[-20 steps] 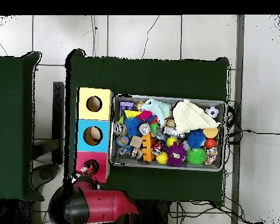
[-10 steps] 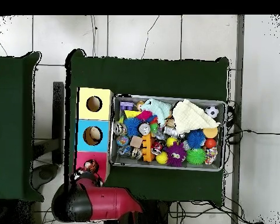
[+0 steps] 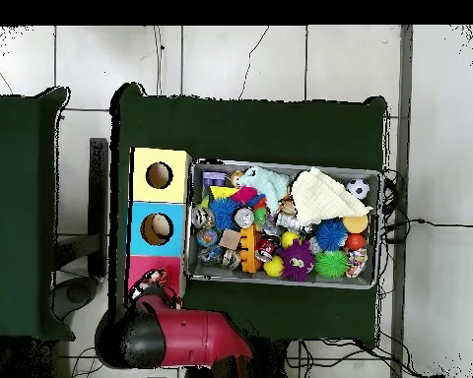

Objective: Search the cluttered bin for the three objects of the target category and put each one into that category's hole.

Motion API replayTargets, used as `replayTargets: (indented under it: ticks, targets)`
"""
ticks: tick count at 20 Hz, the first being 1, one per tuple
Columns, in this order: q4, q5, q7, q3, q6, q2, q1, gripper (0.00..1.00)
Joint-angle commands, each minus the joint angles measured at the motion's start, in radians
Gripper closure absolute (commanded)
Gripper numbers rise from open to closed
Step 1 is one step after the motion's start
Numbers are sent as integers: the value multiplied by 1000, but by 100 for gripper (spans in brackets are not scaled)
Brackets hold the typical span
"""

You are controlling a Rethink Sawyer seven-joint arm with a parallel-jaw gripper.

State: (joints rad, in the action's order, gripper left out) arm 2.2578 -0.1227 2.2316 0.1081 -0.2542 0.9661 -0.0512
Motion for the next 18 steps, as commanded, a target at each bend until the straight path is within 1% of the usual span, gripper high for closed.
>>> replayTargets:
  ticks: [1,6,13,18]
  targets:
    - [-98,53,-13,11,-157,29,-48,100]
    - [-83,57,20,25,-90,-2,-37,100]
    - [-66,42,108,5,35,-63,45,100]
    - [-68,22,127,7,91,-102,67,100]
